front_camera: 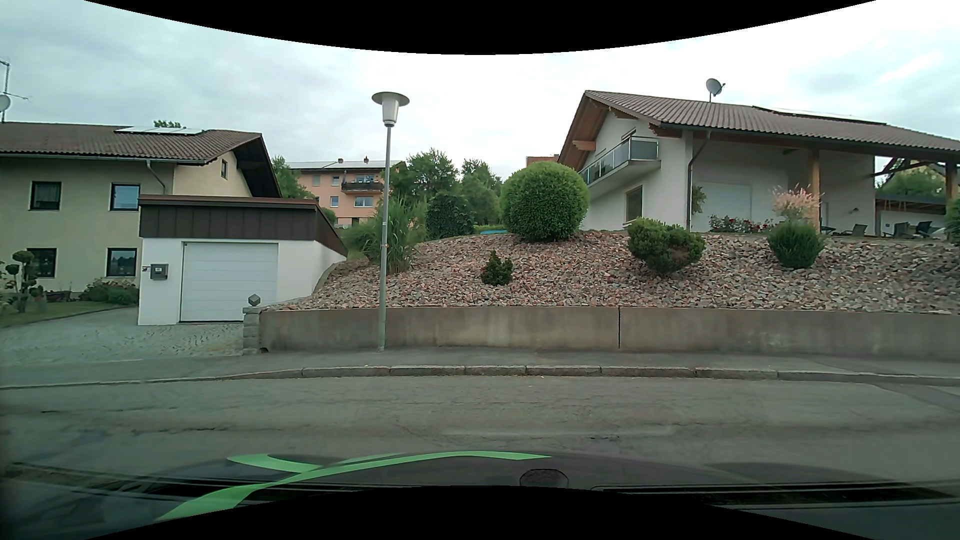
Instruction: Follow the waypoints while adhering to traffic rules and regulations
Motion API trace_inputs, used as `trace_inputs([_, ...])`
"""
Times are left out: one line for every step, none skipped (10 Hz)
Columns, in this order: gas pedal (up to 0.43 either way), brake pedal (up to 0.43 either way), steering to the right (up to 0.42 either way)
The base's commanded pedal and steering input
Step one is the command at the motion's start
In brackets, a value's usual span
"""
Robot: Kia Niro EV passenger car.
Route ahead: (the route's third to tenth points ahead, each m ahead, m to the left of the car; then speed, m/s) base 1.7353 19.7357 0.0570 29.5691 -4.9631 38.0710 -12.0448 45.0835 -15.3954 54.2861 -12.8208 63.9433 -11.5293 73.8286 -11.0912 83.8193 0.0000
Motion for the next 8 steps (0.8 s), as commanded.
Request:
trace_inputs([0.0,0.354,0.326])
trace_inputs([0.0,0.354,0.325])
trace_inputs([0.0,0.348,0.325])
trace_inputs([0.0,0.348,0.325])
trace_inputs([0.0,0.348,0.326])
trace_inputs([0.0,0.348,0.325])
trace_inputs([0.0,0.348,0.325])
trace_inputs([0.0,0.348,0.326])
